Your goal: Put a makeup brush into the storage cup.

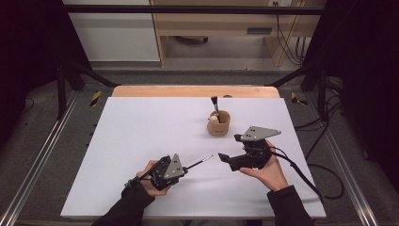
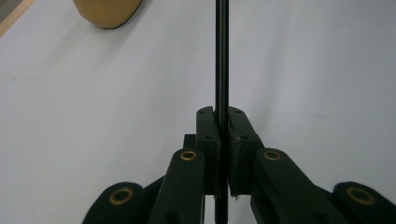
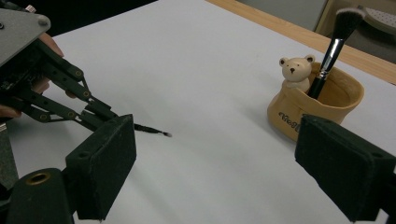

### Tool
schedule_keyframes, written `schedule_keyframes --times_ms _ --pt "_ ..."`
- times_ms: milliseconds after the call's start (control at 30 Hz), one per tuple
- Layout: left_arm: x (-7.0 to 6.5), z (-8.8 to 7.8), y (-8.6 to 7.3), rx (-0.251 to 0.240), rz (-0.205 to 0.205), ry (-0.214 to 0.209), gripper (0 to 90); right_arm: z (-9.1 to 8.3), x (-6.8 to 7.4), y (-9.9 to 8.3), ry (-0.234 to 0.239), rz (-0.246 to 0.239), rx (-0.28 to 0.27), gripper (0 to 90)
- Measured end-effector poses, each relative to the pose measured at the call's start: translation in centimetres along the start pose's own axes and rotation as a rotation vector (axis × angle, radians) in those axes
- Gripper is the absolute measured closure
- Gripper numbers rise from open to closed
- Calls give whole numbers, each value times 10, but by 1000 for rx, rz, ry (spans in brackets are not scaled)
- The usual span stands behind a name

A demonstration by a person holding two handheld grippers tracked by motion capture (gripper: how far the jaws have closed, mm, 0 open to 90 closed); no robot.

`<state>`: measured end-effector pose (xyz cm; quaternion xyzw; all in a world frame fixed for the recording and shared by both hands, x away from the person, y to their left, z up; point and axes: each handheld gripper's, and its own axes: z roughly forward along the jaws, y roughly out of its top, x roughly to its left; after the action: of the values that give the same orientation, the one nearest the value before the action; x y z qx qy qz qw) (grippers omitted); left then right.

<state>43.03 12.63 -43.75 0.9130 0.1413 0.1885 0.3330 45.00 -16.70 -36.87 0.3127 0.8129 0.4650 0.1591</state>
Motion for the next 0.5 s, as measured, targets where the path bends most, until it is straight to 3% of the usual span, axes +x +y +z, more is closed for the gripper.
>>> schedule_keyframes --times_ms 333,500 --pt "3 -1 -5 -33 -121 32 848 -2 0 -14 -2 36 -27 130" --pt "5 -2 -6 -44 -155 48 848 1 0 -20 -1 49 -38 130"
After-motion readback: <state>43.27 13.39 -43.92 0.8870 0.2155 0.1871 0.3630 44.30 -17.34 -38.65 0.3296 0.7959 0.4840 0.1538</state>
